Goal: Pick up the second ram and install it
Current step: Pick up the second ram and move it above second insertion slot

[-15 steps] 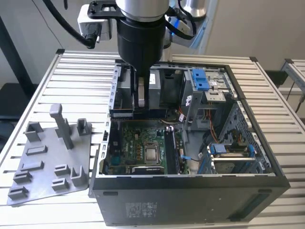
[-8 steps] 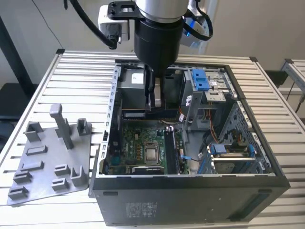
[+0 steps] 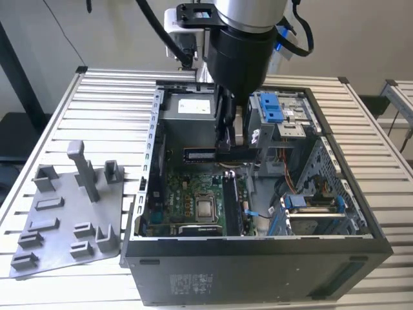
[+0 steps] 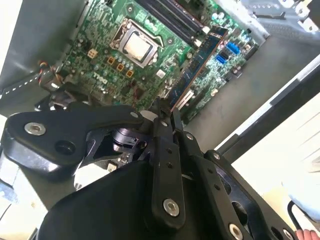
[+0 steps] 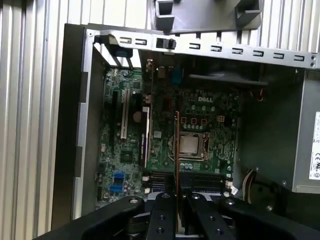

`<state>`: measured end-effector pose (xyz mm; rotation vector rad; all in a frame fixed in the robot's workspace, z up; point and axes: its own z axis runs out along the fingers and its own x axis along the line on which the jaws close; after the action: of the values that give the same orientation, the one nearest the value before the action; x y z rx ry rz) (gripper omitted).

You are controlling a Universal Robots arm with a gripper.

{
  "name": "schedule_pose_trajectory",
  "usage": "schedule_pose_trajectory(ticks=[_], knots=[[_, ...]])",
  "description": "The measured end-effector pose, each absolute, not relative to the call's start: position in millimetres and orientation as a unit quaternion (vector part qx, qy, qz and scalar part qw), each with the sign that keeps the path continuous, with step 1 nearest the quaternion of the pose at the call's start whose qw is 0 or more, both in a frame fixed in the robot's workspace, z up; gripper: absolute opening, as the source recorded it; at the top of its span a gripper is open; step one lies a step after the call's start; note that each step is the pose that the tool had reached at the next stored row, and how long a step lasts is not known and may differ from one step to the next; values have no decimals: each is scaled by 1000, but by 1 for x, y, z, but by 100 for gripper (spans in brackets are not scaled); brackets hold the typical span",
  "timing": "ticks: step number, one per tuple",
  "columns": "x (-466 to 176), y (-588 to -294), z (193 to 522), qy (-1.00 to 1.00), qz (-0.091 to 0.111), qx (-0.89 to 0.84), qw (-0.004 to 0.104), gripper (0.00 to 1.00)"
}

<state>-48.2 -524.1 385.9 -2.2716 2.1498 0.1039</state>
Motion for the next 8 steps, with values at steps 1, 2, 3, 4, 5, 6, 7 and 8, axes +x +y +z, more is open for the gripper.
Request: schedule_pose_trajectory(ticks=[1,2,3,4,5,6,7,8], knots=[[-44,-524,386,687,33,-726,6,15],[-40,-524,386,687,33,-726,6,15],[-37,-524,386,687,33,-726,6,15],[-32,-524,386,687,34,-726,6,15],[-29,-524,386,687,34,-726,6,15],[-25,-524,386,687,34,-726,6,15],[-21,-524,386,687,34,-726,6,15],[-18,-525,386,687,34,-726,6,15]])
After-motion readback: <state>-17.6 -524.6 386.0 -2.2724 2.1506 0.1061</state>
